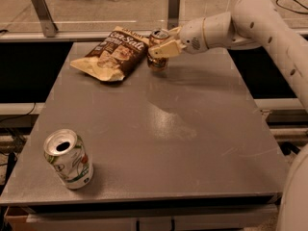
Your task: Move orange can near brown chip bag
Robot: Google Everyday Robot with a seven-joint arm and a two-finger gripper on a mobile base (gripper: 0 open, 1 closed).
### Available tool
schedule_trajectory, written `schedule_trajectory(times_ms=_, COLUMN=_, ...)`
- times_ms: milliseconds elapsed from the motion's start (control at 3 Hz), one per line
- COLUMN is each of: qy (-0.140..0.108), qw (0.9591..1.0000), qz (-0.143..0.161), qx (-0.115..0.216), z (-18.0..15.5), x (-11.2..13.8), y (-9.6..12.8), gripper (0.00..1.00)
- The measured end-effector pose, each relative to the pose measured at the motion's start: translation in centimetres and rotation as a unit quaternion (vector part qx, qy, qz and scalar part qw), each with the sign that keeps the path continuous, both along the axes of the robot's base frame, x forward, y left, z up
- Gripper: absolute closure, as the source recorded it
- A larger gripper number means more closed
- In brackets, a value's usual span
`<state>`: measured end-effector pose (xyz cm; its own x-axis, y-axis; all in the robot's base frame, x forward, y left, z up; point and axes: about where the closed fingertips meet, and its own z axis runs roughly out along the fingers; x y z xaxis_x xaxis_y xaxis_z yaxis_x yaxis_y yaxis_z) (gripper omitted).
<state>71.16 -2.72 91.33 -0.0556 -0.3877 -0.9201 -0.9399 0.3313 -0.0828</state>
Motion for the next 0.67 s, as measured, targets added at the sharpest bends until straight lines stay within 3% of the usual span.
schedule_trajectory(times_ms=667, qy=0.01, qw=0.9995, qz=-0.022, qx=0.018, z=-1.0, x=2.8, y=2.4, gripper=0.59)
